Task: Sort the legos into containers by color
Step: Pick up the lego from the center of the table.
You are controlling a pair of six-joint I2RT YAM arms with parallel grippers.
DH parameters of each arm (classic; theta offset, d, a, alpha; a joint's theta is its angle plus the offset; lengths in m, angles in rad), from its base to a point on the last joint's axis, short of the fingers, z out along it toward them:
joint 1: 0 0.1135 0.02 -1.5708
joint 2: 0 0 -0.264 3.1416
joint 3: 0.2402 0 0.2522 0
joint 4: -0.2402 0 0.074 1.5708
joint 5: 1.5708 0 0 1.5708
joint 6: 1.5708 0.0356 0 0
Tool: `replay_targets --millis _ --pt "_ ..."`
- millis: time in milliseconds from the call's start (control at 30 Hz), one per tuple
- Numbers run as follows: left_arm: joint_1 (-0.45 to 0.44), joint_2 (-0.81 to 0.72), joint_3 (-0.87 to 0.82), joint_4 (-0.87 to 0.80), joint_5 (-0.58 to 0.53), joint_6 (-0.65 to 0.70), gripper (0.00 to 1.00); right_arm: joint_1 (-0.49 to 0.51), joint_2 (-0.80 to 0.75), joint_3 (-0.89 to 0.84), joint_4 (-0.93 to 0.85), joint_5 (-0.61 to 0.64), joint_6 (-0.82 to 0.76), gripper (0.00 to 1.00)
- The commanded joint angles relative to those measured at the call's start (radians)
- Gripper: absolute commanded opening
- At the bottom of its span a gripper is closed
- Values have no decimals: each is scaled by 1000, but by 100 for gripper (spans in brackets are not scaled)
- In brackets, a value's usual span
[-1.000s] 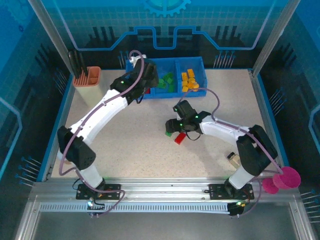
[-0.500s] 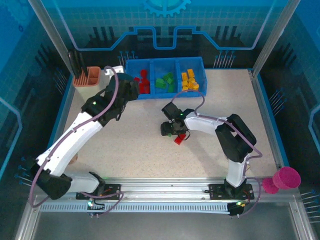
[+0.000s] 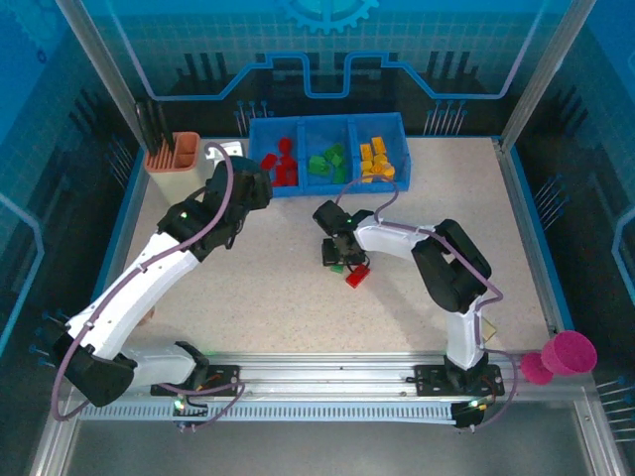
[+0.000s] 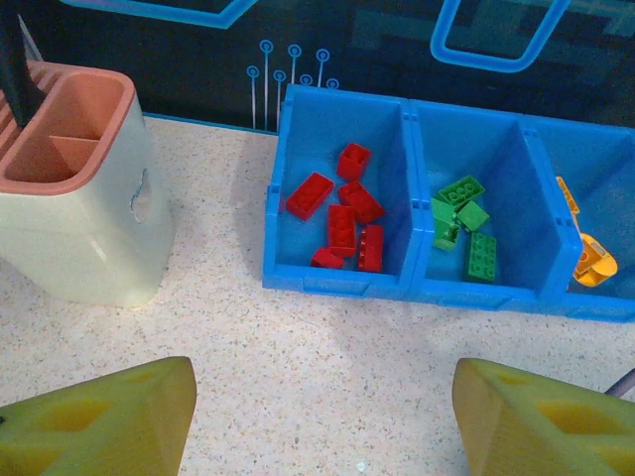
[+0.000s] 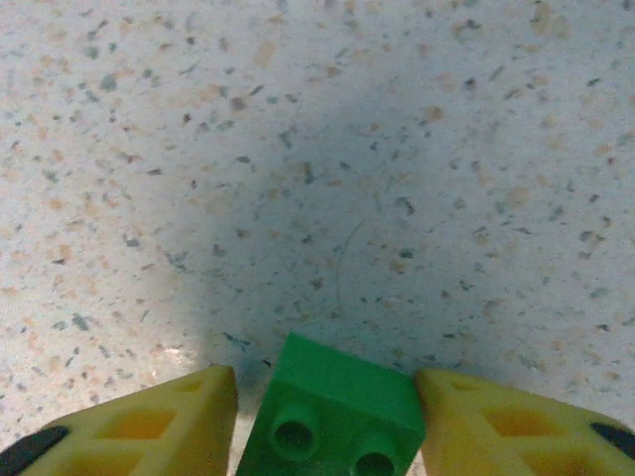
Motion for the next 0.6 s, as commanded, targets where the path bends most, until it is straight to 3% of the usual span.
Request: replay_targets --millis 0,233,467,567 --pt "3 -12 -16 19 34 28 70 34 76 13 36 -37 3 45" --pt "2 -96 -119 57 231 54 71 51 23 33 -42 58 -138 28" --pt "-30 -155 -226 -17 315 11 72 -5 -154 53 -52 114 -345 27" --pt "-69 -185 -291 -7 370 -31 77 -47 -161 132 -31 98 -469 27"
